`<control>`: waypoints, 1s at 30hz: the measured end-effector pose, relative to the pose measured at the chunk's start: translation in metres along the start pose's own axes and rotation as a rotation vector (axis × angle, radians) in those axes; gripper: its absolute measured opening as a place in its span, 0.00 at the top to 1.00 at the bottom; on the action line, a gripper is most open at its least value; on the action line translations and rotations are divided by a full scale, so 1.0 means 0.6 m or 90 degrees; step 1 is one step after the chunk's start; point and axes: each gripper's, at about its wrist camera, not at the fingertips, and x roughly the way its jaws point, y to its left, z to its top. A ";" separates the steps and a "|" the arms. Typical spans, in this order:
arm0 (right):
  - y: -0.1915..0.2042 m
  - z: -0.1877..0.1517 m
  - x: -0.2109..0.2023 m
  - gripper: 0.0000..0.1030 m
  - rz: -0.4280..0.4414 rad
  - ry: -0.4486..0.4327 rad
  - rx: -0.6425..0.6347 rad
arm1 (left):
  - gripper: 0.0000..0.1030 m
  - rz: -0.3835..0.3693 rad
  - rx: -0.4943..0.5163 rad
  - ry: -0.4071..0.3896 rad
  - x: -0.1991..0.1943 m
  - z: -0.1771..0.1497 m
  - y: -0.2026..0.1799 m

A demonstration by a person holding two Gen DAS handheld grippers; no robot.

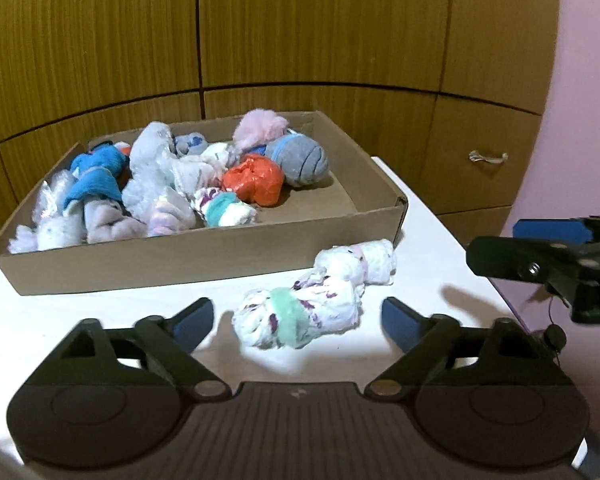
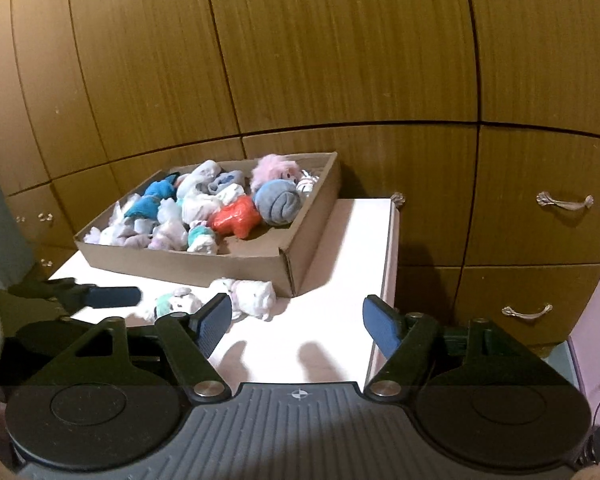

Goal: Organize objects
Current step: 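Open both tools and withdraw them back toward the remaining socks, then grasp the green-banded white sock roll with the left tool while the right tool grasps the white sock pair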

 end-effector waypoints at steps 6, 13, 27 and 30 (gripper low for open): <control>0.006 -0.005 0.018 0.25 0.009 0.001 0.009 | 0.41 -0.011 0.000 0.009 0.005 0.000 0.009; 0.047 -0.002 0.058 0.24 0.017 0.017 0.003 | 0.42 -0.010 0.006 0.008 -0.007 -0.006 0.046; 0.109 -0.007 0.138 0.24 -0.071 0.051 -0.005 | 0.42 0.005 -0.006 0.010 -0.030 -0.015 0.138; 0.113 -0.005 0.143 0.35 -0.091 0.048 -0.013 | 0.42 0.007 -0.009 0.011 -0.032 -0.014 0.151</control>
